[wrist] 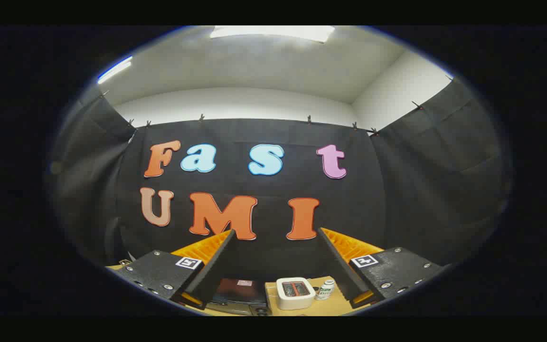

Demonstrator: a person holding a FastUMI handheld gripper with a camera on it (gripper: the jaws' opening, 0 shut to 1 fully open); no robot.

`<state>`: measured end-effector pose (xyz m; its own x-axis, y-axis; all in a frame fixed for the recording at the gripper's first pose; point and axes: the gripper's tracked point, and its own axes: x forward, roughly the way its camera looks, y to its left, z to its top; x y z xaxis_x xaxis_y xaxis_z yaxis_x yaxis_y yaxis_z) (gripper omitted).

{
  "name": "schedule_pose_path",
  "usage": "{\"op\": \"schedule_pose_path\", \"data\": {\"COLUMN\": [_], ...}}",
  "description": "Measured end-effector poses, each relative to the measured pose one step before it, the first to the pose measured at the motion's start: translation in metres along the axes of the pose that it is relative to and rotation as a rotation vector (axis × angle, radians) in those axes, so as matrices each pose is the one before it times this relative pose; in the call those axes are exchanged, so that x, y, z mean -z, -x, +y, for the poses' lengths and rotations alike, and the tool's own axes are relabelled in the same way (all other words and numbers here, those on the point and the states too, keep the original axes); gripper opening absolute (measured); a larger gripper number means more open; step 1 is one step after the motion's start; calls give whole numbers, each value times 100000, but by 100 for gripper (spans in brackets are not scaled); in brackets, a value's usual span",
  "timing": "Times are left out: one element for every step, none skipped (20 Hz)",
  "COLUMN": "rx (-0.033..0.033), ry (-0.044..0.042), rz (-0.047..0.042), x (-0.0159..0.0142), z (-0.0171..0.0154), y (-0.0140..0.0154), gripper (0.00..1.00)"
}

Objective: Open the toaster oven, put the food inside, and close the toaster oven door.

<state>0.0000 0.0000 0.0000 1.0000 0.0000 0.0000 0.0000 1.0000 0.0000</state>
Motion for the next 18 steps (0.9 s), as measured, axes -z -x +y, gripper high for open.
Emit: {"op": "schedule_pose_path", "data": {"rx": [-339,-341,-551,-598,-221,10,84,-141,-176,-481,-267,-173,187,137,-535,141,-144,90], "ry": [245,-461,-731,-669,-225,-222,-116,-188,-341,-436,-496,-289,-495,-617,-573,-610,-563,-729], "rz": [313,615,885,783,686,609,716,658,803,835,933,822,651,969,1083,927,653,676], "x": [221,270,322,242,211,289,281,294,284,219,297,233,211,249,412,255,340,381], "z": [197,264,240,243,145,109,140,256,253,215,219,95,28,14,193,-11,34,52], "y": [-31,35,22,-42,11,-158,-118,-83,-124,-70,-98,-152,-64,-150,-43,-49,40,-118], "gripper": [98,98,98,98,98,98,98,98,98,98,98,98,98,98,98,98,98,98]}}
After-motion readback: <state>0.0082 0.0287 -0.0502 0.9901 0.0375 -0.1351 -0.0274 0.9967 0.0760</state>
